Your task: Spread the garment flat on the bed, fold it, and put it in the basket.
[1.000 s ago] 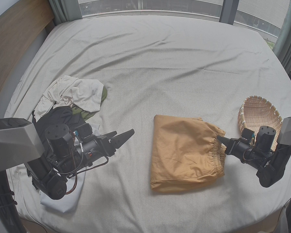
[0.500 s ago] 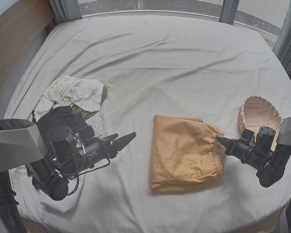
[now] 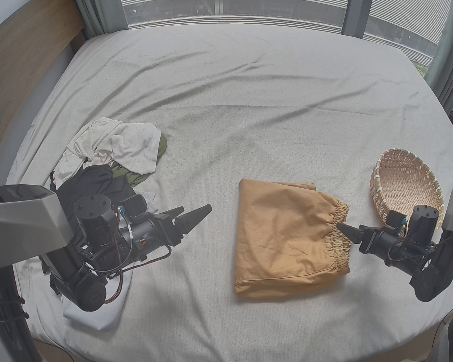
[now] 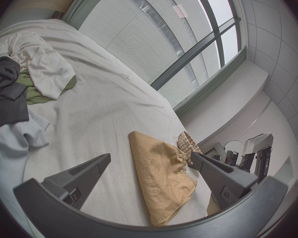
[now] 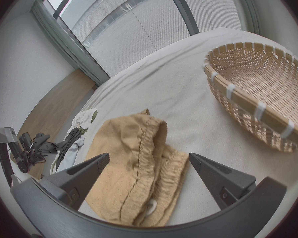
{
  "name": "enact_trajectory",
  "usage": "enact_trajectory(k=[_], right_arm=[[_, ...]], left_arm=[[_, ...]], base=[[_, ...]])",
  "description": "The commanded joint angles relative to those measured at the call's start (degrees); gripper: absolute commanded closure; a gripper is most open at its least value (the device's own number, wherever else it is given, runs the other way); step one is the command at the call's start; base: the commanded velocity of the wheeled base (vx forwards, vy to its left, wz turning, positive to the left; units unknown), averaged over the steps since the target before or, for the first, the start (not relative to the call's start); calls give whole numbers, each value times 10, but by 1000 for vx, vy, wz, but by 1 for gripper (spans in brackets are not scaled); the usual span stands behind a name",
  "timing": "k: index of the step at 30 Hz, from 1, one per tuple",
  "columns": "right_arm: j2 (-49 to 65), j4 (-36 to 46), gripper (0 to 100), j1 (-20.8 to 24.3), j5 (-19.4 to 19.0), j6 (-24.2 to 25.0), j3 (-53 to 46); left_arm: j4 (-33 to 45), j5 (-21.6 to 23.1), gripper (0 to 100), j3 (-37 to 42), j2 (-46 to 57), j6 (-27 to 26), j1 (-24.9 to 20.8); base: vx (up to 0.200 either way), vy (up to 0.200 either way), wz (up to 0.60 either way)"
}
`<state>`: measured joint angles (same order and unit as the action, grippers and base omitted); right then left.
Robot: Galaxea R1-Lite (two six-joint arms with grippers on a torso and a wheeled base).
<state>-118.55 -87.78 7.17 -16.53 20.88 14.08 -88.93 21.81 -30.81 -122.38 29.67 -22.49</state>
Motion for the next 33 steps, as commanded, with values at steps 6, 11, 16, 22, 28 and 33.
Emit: enact_trajectory(k=[6, 11, 16, 22, 28, 33], right_arm=[[-17, 59, 0, 2, 0, 0, -40], [-21, 63, 0, 7, -1, 0, -50], [-49, 54, 0, 14, -2, 4, -47], [-70, 52, 0, 34, -3, 18, -43], [-71, 23, 0, 59, -3, 51, -43], [-106, -4, 0, 69, -3, 59, -41]], left_arm=[[0, 0, 0, -1, -2, 0, 1], [0, 0, 0, -1, -3, 0, 1], [0, 0, 0, -1, -3, 0, 0], [0, 0, 0, -1, -2, 0, 0], [0, 0, 0, 0, -2, 0, 0], [0, 0, 0, 0, -2, 0, 0]], base=[[0, 0, 0], [0, 0, 0], [0, 0, 0], [0, 0, 0], [0, 0, 0], [0, 0, 0]])
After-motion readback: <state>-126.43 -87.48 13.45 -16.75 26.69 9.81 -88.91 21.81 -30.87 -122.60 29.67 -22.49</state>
